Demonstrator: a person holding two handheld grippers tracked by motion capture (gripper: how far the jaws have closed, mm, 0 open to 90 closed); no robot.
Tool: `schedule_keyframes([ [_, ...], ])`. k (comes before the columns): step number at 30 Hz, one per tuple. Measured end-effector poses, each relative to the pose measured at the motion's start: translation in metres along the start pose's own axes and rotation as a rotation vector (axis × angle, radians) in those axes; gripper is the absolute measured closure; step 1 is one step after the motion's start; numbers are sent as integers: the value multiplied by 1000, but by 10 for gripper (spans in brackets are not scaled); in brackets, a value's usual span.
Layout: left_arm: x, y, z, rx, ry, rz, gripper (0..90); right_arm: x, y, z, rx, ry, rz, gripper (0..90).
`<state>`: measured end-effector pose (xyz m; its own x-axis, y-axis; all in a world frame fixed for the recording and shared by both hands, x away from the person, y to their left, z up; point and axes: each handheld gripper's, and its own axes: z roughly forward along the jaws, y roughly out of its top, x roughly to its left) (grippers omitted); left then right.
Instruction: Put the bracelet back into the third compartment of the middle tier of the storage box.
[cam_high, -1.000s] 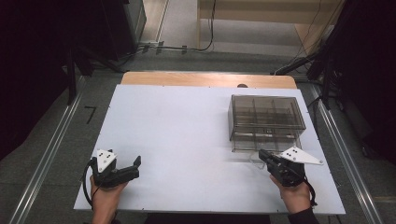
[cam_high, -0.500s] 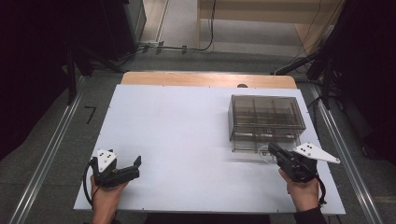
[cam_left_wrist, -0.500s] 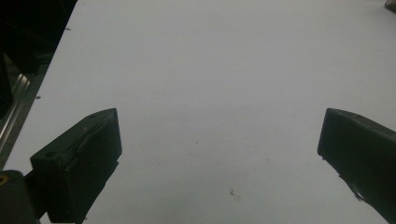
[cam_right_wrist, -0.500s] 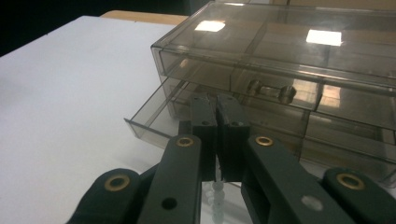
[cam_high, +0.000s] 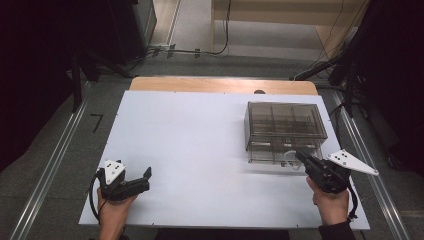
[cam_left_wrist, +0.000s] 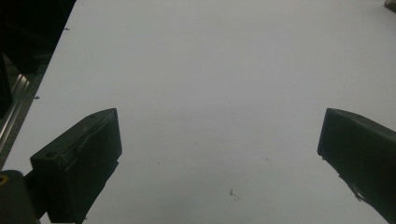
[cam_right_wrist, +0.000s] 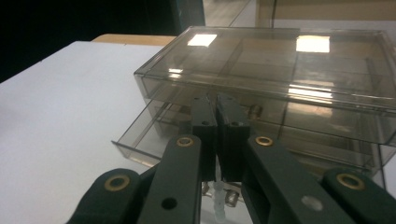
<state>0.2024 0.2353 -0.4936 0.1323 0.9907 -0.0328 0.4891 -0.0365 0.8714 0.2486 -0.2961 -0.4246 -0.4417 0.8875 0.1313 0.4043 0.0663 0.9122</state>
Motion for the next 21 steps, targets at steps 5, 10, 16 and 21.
schedule_keyframes([
  [5,0,0,0,0,1,3,0,-7,3,-3,-24,-25,18,845],
  [10,0,0,0,1,1,4,0,-14,4,-3,-30,-44,34,845],
  [16,-1,0,1,4,-2,8,0,-22,6,0,-37,-63,51,844],
  [21,0,0,1,4,-2,8,0,-30,6,4,-34,-85,60,844],
])
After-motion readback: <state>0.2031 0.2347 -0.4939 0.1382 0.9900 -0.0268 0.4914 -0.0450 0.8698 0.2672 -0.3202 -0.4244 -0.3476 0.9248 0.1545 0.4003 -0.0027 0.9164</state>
